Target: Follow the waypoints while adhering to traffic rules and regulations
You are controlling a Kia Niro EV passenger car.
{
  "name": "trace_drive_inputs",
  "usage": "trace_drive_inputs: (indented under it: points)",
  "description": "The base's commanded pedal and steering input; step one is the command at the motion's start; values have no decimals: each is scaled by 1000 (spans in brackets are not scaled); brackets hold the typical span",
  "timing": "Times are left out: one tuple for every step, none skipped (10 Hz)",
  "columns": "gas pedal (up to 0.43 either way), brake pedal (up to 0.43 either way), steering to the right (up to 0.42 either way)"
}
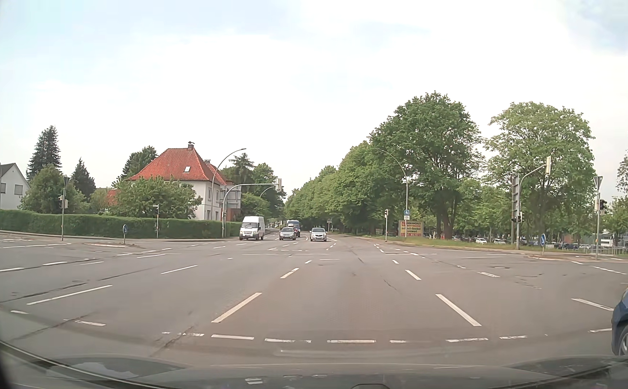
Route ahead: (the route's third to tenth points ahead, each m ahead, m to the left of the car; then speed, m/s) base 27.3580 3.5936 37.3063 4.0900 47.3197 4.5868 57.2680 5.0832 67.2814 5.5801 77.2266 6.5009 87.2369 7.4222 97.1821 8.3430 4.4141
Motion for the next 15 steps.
trace_drive_inputs:
  points:
    - [390, 0, 22]
    - [390, 0, 21]
    - [390, 0, 20]
    - [390, 0, 20]
    - [390, 0, 20]
    - [390, 0, 20]
    - [390, 0, 20]
    - [390, 0, 20]
    - [390, 0, 20]
    - [390, 0, 20]
    - [390, 0, 20]
    - [390, 0, 20]
    - [390, 0, 20]
    - [390, 0, 20]
    - [390, 0, 20]
